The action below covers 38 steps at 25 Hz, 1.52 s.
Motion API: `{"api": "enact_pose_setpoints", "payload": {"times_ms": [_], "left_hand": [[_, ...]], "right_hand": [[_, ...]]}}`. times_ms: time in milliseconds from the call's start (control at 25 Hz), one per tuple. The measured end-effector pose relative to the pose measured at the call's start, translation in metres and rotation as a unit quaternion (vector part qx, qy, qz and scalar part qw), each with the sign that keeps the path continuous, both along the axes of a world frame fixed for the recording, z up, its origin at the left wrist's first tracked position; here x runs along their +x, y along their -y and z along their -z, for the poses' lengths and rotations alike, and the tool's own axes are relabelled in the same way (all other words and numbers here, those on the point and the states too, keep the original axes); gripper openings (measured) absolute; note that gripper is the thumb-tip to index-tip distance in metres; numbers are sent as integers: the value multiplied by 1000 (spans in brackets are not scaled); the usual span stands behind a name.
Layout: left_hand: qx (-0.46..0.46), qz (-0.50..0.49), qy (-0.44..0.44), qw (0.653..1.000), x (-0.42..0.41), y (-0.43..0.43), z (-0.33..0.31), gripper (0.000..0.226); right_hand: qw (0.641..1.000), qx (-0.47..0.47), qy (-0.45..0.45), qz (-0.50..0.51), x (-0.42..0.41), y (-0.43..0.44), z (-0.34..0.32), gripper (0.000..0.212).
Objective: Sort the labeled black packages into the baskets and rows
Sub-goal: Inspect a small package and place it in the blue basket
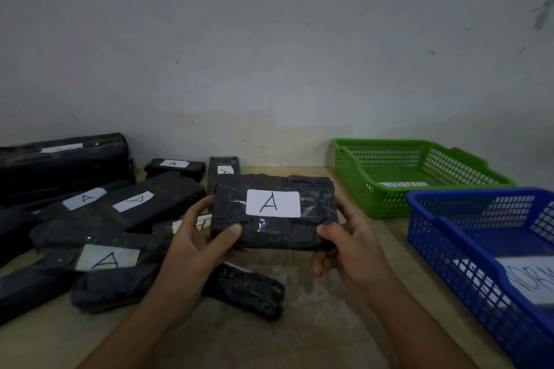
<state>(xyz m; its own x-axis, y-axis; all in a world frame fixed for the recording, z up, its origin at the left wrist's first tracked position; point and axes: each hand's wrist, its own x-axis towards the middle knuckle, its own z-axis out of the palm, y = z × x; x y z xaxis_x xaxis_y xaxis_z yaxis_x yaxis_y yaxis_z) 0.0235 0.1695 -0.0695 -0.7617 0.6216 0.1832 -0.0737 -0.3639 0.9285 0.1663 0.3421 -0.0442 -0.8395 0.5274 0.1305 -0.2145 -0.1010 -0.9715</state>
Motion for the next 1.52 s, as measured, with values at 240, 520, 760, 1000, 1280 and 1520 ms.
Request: {"api": "enact_pose_setpoints", "payload": {"times_ms": [240,520,760,1000,1280,1520], "left_hand": [[8,-83,-14,996,-6,-2,-2,52],[32,-14,-54,998,1,6,-12,95],[14,-47,-183,982,6,11,-18,85],[-2,-141,-127,982,10,12,-25,45],[2,-65,-53,997,10,7,-18,16],[-51,-124,-200,971,15,11,-24,19]], "right_hand": [[998,4,17,-59,-2,8,4,60],[996,-80,-21,-23,-1,2,0,81],[994,-87,-29,-64,4,-3,-6,78],[961,248,39,115,2,5,9,57],[974,199,10,108,3,10,3,69],[992,122,32,27,4,11,4,17]]}}
